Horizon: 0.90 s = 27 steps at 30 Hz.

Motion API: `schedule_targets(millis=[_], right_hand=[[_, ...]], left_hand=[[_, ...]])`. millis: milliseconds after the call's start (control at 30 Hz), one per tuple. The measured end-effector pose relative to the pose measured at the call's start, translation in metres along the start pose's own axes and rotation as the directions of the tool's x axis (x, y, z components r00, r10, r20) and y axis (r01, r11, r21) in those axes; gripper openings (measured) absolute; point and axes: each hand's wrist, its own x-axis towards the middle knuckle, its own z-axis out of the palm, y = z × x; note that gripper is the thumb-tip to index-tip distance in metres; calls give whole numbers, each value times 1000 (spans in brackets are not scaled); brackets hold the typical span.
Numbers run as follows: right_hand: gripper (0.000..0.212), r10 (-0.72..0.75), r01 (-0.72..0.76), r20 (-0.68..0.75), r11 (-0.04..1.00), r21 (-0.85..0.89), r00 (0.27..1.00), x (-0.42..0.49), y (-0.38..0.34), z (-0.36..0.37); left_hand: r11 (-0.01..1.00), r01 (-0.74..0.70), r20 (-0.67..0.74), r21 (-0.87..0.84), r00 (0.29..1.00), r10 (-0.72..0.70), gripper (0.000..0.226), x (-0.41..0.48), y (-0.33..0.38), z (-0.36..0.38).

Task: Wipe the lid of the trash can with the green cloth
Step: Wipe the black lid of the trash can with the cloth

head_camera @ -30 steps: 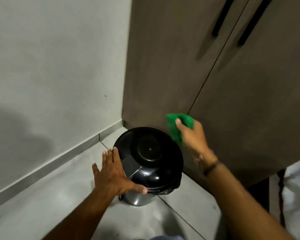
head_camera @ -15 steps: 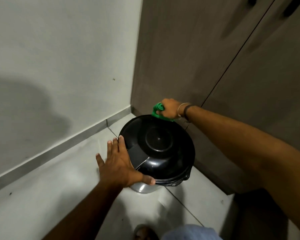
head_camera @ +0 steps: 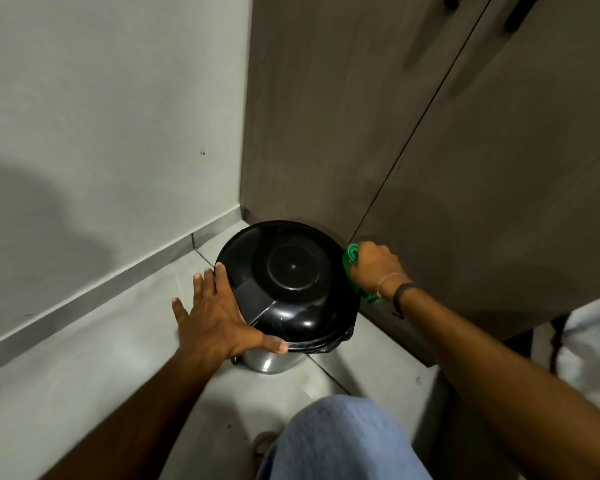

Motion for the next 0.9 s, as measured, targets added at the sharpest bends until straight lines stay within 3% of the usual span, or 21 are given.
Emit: schedule_targets(millis=[233, 400, 433, 500, 567, 667, 767, 900], right_hand=[[40, 134, -118, -89, 979, 164, 987, -109, -21, 39], [45, 152, -156, 38, 935, 319, 988, -142, -51, 55], [41, 166, -185, 82, 894, 408, 983, -142, -50, 53], [32, 147, -240, 194, 705, 668, 970, -138, -44, 42], [28, 133, -236, 195, 530, 815, 972, -126, -34, 25], [40, 213, -75, -91, 660, 747, 973, -83, -31, -11], [39, 127, 87, -313, 805, 587, 941, -39, -54, -38], [44, -242, 276, -171, 936, 220, 955, 2, -80, 3]], left_hand=[[999, -6, -2, 32, 1000, 6, 197, 0, -4, 3], [999, 7, 7, 41, 1000, -7, 201, 0, 0, 2], [999, 7, 5, 45, 1000, -7, 201, -1, 0, 1], [998, 8, 4, 61, 1000, -8, 201, -2, 3, -1], [998, 6, 0, 67, 1000, -6, 199, -5, 4, -2], [997, -7, -19, 78, 1000, 9, 195, -7, 1, -5], [994, -29, -46, 107, 998, 35, 193, -7, -5, -8], [996, -41, -65, 81, 997, 46, 194, -5, -5, -4]])
